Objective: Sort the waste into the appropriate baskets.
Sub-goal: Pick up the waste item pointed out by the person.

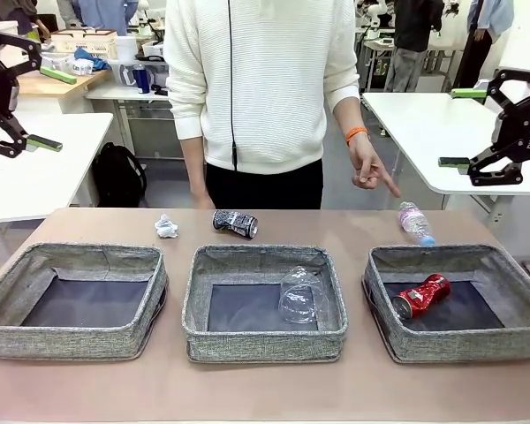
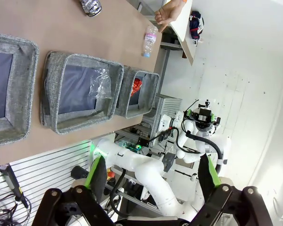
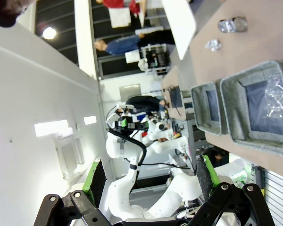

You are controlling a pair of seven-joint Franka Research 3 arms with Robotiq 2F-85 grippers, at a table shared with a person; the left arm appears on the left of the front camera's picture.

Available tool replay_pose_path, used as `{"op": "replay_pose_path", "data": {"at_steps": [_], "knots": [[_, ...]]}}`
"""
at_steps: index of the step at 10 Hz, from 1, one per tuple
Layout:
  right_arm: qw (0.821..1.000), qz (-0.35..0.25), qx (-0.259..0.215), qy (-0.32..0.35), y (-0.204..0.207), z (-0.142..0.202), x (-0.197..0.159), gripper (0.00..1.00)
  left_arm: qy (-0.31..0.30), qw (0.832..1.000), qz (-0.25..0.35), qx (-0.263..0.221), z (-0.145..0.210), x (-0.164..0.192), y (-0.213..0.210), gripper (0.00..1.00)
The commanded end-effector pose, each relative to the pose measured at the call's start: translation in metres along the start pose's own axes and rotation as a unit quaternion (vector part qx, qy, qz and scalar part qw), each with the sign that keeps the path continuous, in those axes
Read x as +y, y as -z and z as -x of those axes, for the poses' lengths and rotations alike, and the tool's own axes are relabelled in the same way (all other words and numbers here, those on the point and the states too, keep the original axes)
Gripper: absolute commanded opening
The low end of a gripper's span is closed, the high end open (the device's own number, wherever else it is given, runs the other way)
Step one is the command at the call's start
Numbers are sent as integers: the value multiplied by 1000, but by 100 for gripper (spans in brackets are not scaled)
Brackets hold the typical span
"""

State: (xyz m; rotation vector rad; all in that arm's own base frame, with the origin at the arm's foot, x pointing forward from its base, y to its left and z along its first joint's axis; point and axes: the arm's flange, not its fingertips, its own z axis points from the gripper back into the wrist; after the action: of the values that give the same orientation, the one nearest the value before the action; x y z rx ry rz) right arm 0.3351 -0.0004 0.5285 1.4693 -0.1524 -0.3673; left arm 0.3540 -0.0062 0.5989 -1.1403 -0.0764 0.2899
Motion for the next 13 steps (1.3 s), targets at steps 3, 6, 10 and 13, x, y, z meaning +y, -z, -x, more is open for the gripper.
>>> {"op": "replay_pose_path", "data": {"at_steps": [3,6,10,13], "knots": [[907,343,-196,-144,34,-28,-8,100,3,1000,-3,5,1,1,-3,100],[714,607,-241,-254,26,-72,-14,100,3,1000,-3,5,1,1,-3,100],[719,588,-293,-230,-8,-31,-6,100,3,1000,-3,5,1,1,-3,100],[750,547,-255,-272,-4,-55,-8,100,3,1000,-3,5,1,1,-3,100]]}}
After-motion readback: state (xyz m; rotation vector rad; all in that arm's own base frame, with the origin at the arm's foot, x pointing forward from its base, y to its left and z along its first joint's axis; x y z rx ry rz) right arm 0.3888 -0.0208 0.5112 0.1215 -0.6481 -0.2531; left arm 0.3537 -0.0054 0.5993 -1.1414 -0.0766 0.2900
